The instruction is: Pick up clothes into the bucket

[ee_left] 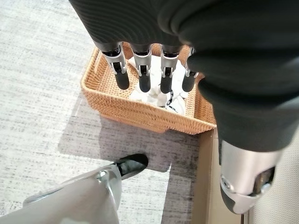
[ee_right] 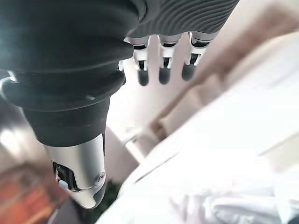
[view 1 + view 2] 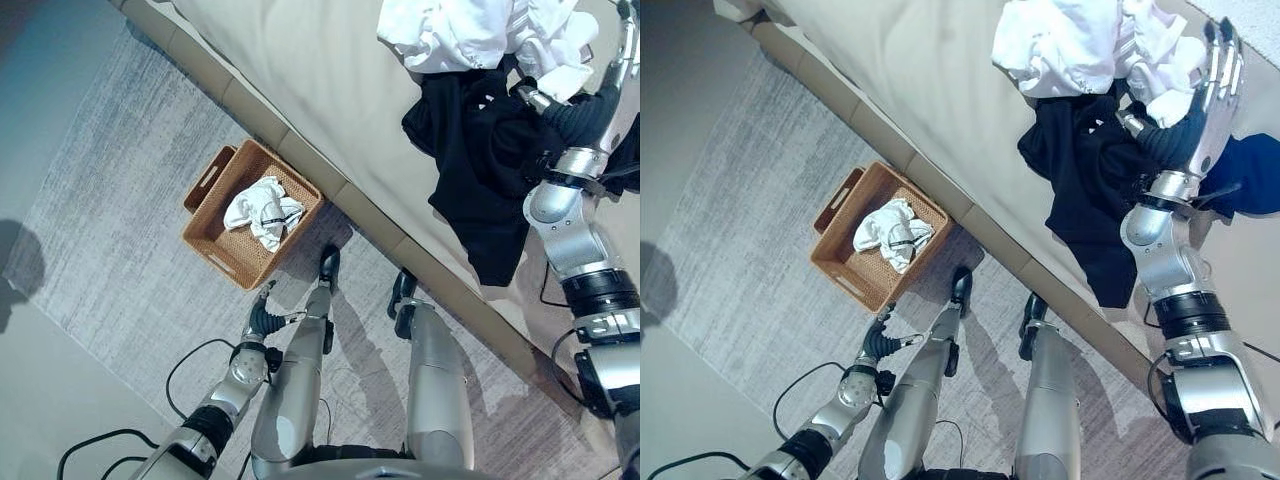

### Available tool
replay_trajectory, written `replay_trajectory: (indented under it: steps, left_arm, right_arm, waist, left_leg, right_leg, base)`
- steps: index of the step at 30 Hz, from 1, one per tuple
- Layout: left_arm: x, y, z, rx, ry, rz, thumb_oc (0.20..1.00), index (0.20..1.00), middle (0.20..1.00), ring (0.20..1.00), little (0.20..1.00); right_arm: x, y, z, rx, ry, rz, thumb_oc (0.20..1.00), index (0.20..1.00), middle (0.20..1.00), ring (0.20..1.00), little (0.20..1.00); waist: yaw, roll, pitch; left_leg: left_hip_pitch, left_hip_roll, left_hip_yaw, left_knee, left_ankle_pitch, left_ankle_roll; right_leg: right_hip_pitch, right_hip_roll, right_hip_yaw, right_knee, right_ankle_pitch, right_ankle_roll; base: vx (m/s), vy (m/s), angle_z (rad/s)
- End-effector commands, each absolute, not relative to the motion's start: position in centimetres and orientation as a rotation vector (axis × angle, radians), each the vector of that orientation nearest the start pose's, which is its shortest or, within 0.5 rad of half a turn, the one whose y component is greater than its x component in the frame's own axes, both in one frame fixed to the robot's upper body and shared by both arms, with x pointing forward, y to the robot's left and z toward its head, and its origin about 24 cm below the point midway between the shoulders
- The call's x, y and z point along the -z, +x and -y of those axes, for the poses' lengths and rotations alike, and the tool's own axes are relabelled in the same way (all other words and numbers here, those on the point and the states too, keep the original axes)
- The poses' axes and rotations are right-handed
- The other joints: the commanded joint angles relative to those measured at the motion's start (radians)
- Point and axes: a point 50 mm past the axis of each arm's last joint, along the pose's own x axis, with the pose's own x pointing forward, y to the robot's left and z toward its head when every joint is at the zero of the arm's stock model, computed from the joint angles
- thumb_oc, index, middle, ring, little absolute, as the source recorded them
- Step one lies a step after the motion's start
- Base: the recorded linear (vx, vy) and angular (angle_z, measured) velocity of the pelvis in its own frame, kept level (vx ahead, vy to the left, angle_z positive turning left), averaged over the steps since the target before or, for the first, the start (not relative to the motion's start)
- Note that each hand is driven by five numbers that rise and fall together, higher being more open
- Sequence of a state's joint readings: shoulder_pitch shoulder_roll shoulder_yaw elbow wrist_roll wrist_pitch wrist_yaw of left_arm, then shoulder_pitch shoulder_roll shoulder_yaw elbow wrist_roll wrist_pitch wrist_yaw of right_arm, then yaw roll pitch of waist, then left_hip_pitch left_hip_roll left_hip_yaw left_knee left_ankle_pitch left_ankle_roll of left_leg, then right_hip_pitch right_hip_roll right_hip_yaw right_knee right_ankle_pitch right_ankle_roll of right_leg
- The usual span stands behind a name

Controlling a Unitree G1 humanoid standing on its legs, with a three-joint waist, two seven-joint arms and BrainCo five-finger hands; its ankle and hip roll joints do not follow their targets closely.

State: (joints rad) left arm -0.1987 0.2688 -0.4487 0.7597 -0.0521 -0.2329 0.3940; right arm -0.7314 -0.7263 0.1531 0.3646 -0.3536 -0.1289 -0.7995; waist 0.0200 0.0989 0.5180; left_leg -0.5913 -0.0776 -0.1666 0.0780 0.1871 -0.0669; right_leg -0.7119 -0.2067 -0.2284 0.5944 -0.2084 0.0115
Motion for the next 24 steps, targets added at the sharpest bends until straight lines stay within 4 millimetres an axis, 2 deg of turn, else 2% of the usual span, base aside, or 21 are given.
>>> replay_trajectory:
  steps: [1, 2, 8, 12, 17, 19, 20, 21, 23, 24]
  left_arm:
    - [6.1, 24.0, -18.0, -0.055, 0.478, -0.285, 1.000, 1.000, 1.000, 1.000, 1.000]
    - [6.2, 23.9, -18.2, -0.059, 0.478, -0.295, 1.000, 1.000, 1.000, 1.000, 1.000]
    - [6.5, 23.7, -18.6, -0.054, 0.479, -0.313, 1.000, 1.000, 1.000, 1.000, 1.000]
    - [6.6, 23.5, -18.7, -0.045, 0.480, -0.324, 1.000, 1.000, 1.000, 1.000, 1.000]
    - [6.8, 23.7, -18.6, -0.023, 0.486, -0.344, 1.000, 1.000, 1.000, 1.000, 1.000]
    - [6.8, 23.7, -18.5, -0.014, 0.484, -0.344, 1.000, 1.000, 1.000, 1.000, 1.000]
    - [6.8, 23.8, -18.3, 0.000, 0.486, -0.345, 1.000, 1.000, 1.000, 1.000, 1.000]
    - [6.8, 23.8, -18.3, -0.001, 0.486, -0.345, 1.000, 1.000, 1.000, 1.000, 1.000]
    - [6.7, 24.0, -17.9, 0.015, 0.488, -0.339, 1.000, 1.000, 1.000, 1.000, 1.000]
    - [6.7, 24.0, -17.9, 0.017, 0.491, -0.339, 1.000, 1.000, 1.000, 1.000, 1.000]
  right_arm:
    - [-26.9, 33.1, 23.7, 0.618, -1.044, 0.930, 1.000, 1.000, 1.000, 1.000, 1.000]
    - [-26.8, 33.6, 23.4, 0.565, -1.136, 0.906, 1.000, 1.000, 1.000, 1.000, 1.000]
    - [-24.6, 36.1, 23.2, 0.392, -1.278, 0.698, 1.000, 1.000, 1.000, 1.000, 1.000]
    - [-23.6, 37.4, 23.7, 0.352, -1.307, 0.581, 1.000, 1.000, 1.000, 1.000, 1.000]
    - [-21.1, 39.6, 24.4, 0.278, -1.315, 0.329, 1.000, 1.000, 1.000, 1.000, 1.000]
    - [-20.6, 40.0, 25.1, 0.295, -1.336, 0.247, 1.000, 1.000, 1.000, 1.000, 1.000]
    - [-20.2, 40.2, 26.0, 0.328, -1.361, 0.173, 1.000, 1.000, 1.000, 1.000, 1.000]
    - [-20.2, 40.2, 26.0, 0.327, -1.361, 0.174, 1.000, 1.000, 1.000, 1.000, 1.000]
    - [-19.8, 40.1, 27.3, 0.382, -1.362, 0.102, 1.000, 1.000, 1.000, 1.000, 1.000]
    - [-20.4, 40.1, 27.7, 0.429, -1.355, 0.103, 1.000, 1.000, 1.000, 1.000, 1.000]
  waist:
    - [0.019, -0.029, 0.002]
    - [0.021, -0.033, 0.002]
    - [0.033, -0.043, 0.002]
    - [0.040, -0.040, 0.002]
    - [0.054, -0.032, 0.002]
    - [0.059, -0.025, 0.002]
    - [0.064, -0.016, 0.002]
    - [0.063, -0.016, 0.002]
    - [0.067, -0.007, 0.002]
    - [0.068, -0.003, 0.002]
  left_leg:
    - [0.033, -0.026, 0.015, 0.087, -0.114, 0.031]
    - [0.032, -0.026, 0.015, 0.087, -0.113, 0.031]
    - [0.019, -0.026, 0.011, 0.085, -0.105, 0.030]
    - [0.013, -0.026, 0.009, 0.082, -0.100, 0.030]
    - [0.009, -0.024, 0.003, 0.075, -0.090, 0.029]
    - [0.007, -0.025, 0.002, 0.073, -0.088, 0.029]
    - [0.006, -0.026, 0.001, 0.071, -0.087, 0.030]
    - [0.006, -0.026, 0.001, 0.071, -0.087, 0.030]
    - [0.004, -0.028, 0.001, 0.070, -0.085, 0.030]
    - [0.002, -0.029, 0.001, 0.069, -0.084, 0.030]
  right_leg:
    - [0.066, -0.025, 0.058, -0.139, 0.134, 0.090]
    - [0.066, -0.025, 0.056, -0.140, 0.136, 0.091]
    - [0.059, -0.026, 0.050, -0.146, 0.146, 0.091]
    - [0.055, -0.029, 0.044, -0.146, 0.149, 0.091]
    - [0.048, -0.027, 0.039, -0.149, 0.154, 0.087]
    - [0.047, -0.028, 0.035, -0.150, 0.155, 0.086]
    - [0.043, -0.030, 0.034, -0.147, 0.154, 0.086]
    - [0.043, -0.030, 0.034, -0.147, 0.154, 0.086]
    - [0.040, -0.031, 0.034, -0.145, 0.154, 0.086]
    - [0.038, -0.031, 0.034, -0.145, 0.154, 0.087]
  base:
    - [0.00, 0.000, 0.00]
    - [0.00, 0.000, 0.00]
    - [0.00, 0.000, 0.00]
    - [0.00, 0.001, 0.03]
    - [0.00, 0.003, 0.02]
    - [0.00, 0.000, 0.00]
    - [0.00, 0.000, 0.00]
    - [0.00, 0.000, 0.00]
    - [0.01, 0.005, 0.02]
    - [0.01, 0.013, 0.04]
